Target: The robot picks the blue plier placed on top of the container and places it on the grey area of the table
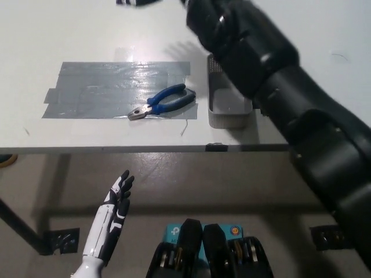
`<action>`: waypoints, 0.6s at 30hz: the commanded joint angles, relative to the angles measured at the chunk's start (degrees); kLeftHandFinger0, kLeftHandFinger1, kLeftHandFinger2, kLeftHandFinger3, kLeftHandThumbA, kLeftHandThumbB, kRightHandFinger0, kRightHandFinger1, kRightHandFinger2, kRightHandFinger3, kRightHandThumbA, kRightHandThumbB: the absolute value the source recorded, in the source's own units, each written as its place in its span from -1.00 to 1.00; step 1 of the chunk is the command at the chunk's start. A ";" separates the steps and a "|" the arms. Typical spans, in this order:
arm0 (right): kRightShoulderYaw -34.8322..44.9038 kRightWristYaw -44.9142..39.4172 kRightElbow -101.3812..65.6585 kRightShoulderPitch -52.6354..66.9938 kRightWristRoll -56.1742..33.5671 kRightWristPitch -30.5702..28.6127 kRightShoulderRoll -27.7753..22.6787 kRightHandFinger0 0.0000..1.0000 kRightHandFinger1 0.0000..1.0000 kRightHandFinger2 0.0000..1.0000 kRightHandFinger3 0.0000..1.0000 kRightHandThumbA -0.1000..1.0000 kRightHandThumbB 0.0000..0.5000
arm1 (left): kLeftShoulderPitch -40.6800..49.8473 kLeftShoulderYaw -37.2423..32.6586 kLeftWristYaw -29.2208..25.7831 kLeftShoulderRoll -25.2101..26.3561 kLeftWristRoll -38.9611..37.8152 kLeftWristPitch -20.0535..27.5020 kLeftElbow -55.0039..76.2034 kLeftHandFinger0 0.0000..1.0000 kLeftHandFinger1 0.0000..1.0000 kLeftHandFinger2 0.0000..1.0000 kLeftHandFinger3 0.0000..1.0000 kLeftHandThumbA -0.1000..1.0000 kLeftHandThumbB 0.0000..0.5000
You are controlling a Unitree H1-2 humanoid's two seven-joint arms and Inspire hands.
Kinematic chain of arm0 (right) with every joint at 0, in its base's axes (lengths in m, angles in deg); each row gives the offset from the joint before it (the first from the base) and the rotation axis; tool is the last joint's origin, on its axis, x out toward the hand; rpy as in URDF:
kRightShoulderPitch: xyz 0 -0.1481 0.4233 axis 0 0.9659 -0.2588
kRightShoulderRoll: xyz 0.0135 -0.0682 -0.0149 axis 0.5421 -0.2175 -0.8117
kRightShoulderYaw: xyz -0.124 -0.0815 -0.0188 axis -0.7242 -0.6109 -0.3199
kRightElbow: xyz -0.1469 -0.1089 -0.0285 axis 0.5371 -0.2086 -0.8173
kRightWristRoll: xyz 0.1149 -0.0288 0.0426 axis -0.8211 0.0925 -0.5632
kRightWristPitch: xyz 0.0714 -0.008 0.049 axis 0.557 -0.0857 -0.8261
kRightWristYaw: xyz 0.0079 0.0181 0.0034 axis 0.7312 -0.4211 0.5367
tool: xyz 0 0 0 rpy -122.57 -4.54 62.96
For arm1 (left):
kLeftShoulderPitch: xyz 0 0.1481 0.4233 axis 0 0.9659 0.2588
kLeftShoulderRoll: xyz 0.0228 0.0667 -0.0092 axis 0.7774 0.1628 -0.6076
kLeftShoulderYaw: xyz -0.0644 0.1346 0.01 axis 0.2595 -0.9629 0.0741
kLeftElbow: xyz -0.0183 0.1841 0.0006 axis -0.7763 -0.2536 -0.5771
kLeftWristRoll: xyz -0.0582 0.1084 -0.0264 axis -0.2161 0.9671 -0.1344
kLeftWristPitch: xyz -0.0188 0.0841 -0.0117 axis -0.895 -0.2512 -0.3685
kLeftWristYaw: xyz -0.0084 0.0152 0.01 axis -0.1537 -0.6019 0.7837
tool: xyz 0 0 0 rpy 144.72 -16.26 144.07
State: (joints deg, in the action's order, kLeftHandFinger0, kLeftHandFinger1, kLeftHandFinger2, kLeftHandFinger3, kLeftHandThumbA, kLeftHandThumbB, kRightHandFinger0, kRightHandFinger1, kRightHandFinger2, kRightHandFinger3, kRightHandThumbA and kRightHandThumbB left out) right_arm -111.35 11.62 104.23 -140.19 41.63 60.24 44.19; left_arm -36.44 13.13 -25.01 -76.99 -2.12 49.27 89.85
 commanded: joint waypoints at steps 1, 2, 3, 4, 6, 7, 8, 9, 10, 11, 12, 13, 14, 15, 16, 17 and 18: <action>4.87 -9.01 -29.43 4.90 -6.26 1.85 -8.57 1.00 1.00 1.00 1.00 1.00 0.90 | -1.06 0.78 -0.99 -0.16 -1.14 1.65 1.23 1.00 1.00 1.00 1.00 1.00 -0.75; 6.88 -12.12 -41.13 9.59 -9.31 3.23 -12.11 1.00 1.00 1.00 1.00 1.00 0.40 | -2.02 0.87 -1.36 -0.38 -1.02 2.28 0.60 1.00 1.00 1.00 1.00 1.00 -0.81; 7.97 -13.46 -46.16 11.65 -10.85 4.38 -13.39 1.00 1.00 1.00 1.00 1.00 0.39 | -2.56 0.97 -1.51 -0.27 -0.89 2.77 0.35 1.00 1.00 1.00 1.00 1.00 -0.83; 9.64 -16.15 -55.79 15.65 -13.42 7.68 -15.81 1.00 1.00 1.00 1.00 1.00 0.36 | -2.90 1.11 -1.55 -0.20 -0.87 2.62 0.46 1.00 1.00 1.00 1.00 1.00 -0.77; 12.15 -18.69 -67.41 21.13 -18.06 10.51 -19.36 1.00 1.00 1.00 1.00 1.00 0.31 | -3.87 1.27 -1.65 -0.09 -0.25 1.36 0.54 1.00 1.00 1.00 1.00 1.00 -0.62; 13.00 -19.46 -72.06 23.32 -18.49 12.20 -20.77 1.00 1.00 1.00 1.00 1.00 0.28 | -4.16 1.17 -1.56 -0.13 -0.15 1.11 0.52 1.00 1.00 1.00 1.00 1.00 -0.53; 14.68 -20.10 -79.25 27.14 -19.78 14.62 -22.93 1.00 1.00 1.00 1.00 1.00 0.36 | -4.85 0.97 -1.34 0.08 0.13 1.13 0.41 1.00 1.00 1.00 1.00 1.00 -0.44; 16.16 -19.86 -84.34 30.71 -20.64 15.14 -24.78 1.00 1.00 1.00 1.00 1.00 0.30 | -5.43 0.83 -1.01 0.25 0.20 0.74 0.52 1.00 1.00 1.00 1.00 1.00 -0.41; 17.84 -19.28 -89.20 34.47 -21.45 15.25 -26.77 1.00 1.00 1.00 1.00 1.00 0.27 | -6.36 0.76 -0.70 0.45 0.08 0.61 0.33 1.00 1.00 1.00 1.00 1.00 -0.42; 19.48 -18.56 -93.05 37.86 -22.79 15.43 -28.40 1.00 1.00 1.00 1.00 1.00 0.31 | -7.20 0.70 -0.45 0.59 -0.12 0.66 0.16 1.00 1.00 1.00 1.00 1.00 -0.42; 19.96 -18.33 -94.18 38.70 -23.29 15.63 -28.94 1.00 1.00 1.00 1.00 1.00 0.31 | -7.66 0.72 -0.37 0.65 -0.22 0.63 0.09 1.00 1.00 1.00 1.00 1.00 -0.42; 22.22 -16.84 -97.14 43.25 -27.21 14.61 -31.26 1.00 1.00 1.00 1.00 1.00 0.26 | -9.03 0.97 -0.12 0.65 -1.06 0.31 -0.30 1.00 1.00 1.00 1.00 1.00 -0.41; 23.44 -16.21 -98.11 44.82 -28.90 14.38 -32.50 1.00 1.00 1.00 1.00 1.00 0.26 | -10.59 1.23 0.12 0.81 -1.72 0.08 -0.87 1.00 1.00 1.00 1.00 1.00 -0.40; 24.95 -15.29 -99.38 47.03 -29.97 14.25 -33.40 1.00 1.00 1.00 1.00 1.00 0.26 | -11.21 1.25 0.14 0.80 -1.78 -0.09 -1.05 1.00 1.00 1.00 1.00 1.00 -0.40; 27.09 -13.33 -100.33 50.15 -32.71 12.78 -34.50 1.00 1.00 1.00 1.00 1.00 0.21 | -12.11 1.26 0.01 0.77 -1.63 0.07 -1.69 1.00 1.00 1.00 1.00 1.00 -0.38; 28.71 -12.81 -100.94 51.30 -33.27 13.17 -35.44 1.00 1.00 1.00 1.00 1.00 0.23 | -13.76 1.45 -0.09 0.78 -1.81 0.16 -2.60 1.00 1.00 1.00 1.00 1.00 -0.38; 29.97 -12.11 -101.82 52.60 -33.69 13.79 -36.00 1.00 1.00 1.00 1.00 1.00 0.26 | -14.32 1.45 -0.10 0.73 -1.82 0.06 -2.86 1.00 1.00 1.00 1.00 1.00 -0.39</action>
State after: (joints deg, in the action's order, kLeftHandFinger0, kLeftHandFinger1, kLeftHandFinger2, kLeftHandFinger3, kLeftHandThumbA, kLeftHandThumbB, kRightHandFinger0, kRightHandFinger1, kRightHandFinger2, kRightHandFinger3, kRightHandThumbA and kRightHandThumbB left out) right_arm -104.85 6.50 67.11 -103.42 37.36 63.77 30.91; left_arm -39.27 13.32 -25.00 -76.97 -2.08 48.54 87.78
